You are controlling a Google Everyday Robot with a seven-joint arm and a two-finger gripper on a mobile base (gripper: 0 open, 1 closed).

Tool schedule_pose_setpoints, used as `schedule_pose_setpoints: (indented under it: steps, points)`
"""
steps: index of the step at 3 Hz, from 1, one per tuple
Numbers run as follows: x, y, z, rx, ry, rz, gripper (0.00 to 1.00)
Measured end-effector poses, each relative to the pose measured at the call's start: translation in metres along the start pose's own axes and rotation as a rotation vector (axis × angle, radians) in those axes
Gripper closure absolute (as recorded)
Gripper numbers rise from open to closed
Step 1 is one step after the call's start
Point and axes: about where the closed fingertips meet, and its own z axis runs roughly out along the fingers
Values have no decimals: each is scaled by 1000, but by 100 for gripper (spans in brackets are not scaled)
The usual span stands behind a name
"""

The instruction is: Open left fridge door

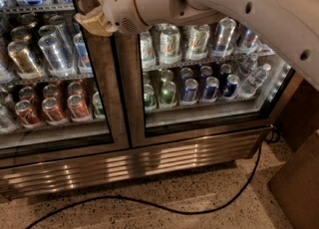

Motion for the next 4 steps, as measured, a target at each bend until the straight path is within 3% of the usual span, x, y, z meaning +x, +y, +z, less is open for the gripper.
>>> schedule_pose_setpoints:
  steps: [1, 2, 3, 4]
  points:
    - [0, -1, 0, 0, 0, 0, 34]
    - [-1, 1, 1, -20, -11, 1, 38]
    - [-7, 4, 7, -52, -41, -5, 61]
    - [-4, -2, 5, -52, -41, -5, 85]
